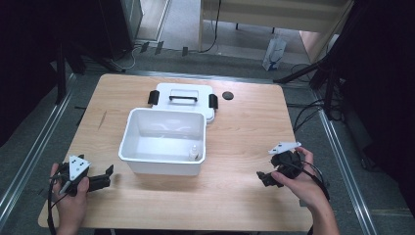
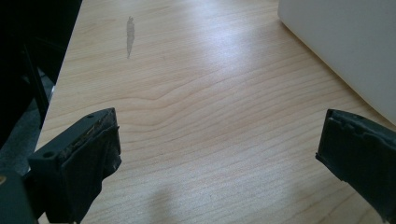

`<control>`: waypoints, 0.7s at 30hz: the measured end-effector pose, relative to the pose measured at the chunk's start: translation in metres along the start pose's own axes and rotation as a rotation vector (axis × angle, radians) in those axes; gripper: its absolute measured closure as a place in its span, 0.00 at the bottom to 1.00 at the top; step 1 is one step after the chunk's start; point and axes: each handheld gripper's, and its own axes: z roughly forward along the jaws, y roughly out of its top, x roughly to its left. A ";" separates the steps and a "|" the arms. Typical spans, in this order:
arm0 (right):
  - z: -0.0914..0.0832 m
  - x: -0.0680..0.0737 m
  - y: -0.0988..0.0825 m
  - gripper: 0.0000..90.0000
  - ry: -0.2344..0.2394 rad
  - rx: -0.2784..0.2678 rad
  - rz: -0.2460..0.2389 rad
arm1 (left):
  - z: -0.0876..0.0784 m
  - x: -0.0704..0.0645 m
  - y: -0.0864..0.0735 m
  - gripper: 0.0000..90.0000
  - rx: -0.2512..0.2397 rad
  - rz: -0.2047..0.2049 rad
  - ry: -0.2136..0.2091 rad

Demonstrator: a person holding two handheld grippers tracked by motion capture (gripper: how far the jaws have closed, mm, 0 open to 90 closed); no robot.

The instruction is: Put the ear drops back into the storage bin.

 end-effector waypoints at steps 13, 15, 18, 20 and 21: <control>0.013 -0.006 -0.072 0.00 -0.004 -0.307 0.135 | -0.001 0.001 -0.001 0.00 -0.014 -0.016 0.007; 0.014 -0.006 -0.082 0.00 -0.008 -0.364 0.170 | -0.001 0.001 -0.001 0.00 -0.015 -0.019 0.008; 0.017 -0.008 -0.090 0.00 -0.031 -0.383 0.219 | -0.001 0.001 -0.001 0.00 -0.012 -0.022 0.009; 0.021 -0.010 -0.097 0.00 -0.052 -0.402 0.246 | -0.001 0.002 0.000 0.00 -0.010 -0.023 0.006; 0.023 -0.010 -0.102 0.00 -0.049 -0.435 0.271 | -0.001 0.002 -0.001 0.00 -0.012 -0.028 0.007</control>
